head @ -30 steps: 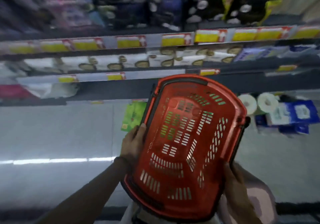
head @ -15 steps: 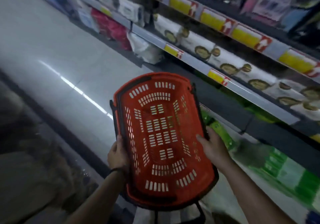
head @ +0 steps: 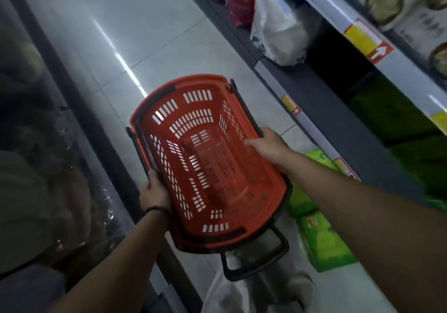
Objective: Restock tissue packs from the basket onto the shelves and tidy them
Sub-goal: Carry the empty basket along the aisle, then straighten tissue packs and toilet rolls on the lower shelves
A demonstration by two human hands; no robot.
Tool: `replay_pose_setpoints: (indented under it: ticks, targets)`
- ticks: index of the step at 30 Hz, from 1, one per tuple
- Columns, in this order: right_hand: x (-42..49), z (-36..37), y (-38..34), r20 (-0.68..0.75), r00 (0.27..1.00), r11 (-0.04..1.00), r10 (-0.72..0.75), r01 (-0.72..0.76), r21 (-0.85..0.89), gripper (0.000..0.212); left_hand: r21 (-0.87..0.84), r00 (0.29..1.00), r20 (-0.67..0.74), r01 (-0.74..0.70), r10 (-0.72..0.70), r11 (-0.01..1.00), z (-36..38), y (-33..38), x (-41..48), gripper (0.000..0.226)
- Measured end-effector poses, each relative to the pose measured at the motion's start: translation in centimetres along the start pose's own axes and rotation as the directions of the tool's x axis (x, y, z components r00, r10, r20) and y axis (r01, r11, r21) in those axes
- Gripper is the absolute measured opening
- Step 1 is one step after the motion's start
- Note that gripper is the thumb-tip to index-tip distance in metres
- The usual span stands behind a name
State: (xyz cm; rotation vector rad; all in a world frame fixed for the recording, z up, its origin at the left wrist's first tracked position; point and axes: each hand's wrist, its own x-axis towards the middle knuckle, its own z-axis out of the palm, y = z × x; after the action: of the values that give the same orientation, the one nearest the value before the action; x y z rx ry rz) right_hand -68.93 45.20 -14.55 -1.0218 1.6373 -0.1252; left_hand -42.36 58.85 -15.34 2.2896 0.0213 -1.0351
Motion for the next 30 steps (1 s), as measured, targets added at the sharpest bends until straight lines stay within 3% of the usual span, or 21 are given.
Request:
replay_pose_setpoints:
  ticks: [5,9,11,13,15,16,19,21,24,30]
  targets:
    - [2.0,3.3,-0.4,0.010,1.000,0.999,0.000,0.000,-0.045,0.059,-0.048,0.982,0.186,0.031,-0.022,0.998,0.2,-1.5,4.2,0.037]
    - [0.9,4.3,0.0,-0.048,0.996,0.971,-0.071,0.058,-0.231,0.070,-0.036,0.950,0.304,0.088,-0.073,0.995,-0.4,-2.1,4.8,0.047]
    - [-0.1,4.0,0.4,-0.089,0.993,0.955,-0.080,0.051,-0.292,0.079,0.037,0.951,0.290,0.104,-0.110,0.994,-0.4,-1.8,3.7,0.047]
    - [-1.3,3.3,0.9,-0.112,0.991,0.948,-0.076,0.037,-0.316,0.080,0.253,0.990,0.122,0.035,-0.068,0.967,-0.1,-1.6,1.9,0.063]
    - [-2.7,2.2,1.7,-0.117,0.990,0.945,-0.082,0.040,-0.324,0.073,0.516,0.995,0.016,-0.089,0.095,0.852,0.2,-1.6,-0.6,0.085]
    - [-3.6,1.6,2.2,-0.119,0.988,0.941,-0.094,0.049,-0.336,0.069,0.590,0.982,0.049,-0.176,0.183,0.788,0.5,-1.7,-2.0,0.086]
    - [-6.3,-0.4,4.0,-0.104,0.982,0.884,-0.159,0.095,-0.458,0.062,0.655,0.890,0.335,-0.455,0.308,0.604,1.5,-2.0,-5.4,0.066]
    - [-8.3,-1.7,5.5,-0.082,0.978,0.797,-0.194,0.109,-0.594,0.056,0.633,0.779,0.530,-0.626,0.335,0.454,2.8,-1.8,-7.9,0.052]
    - [-11.2,-3.8,7.6,-0.054,0.972,0.701,-0.231,0.128,-0.701,0.051,0.599,0.650,0.698,-0.760,0.302,0.251,5.4,-2.2,-12.2,0.048]
    - [-16.0,-8.2,15.4,-0.035,0.964,0.706,-0.263,0.167,-0.689,0.052,0.485,0.475,0.850,-0.875,0.229,0.016,10.7,-6.5,-22.6,0.036]
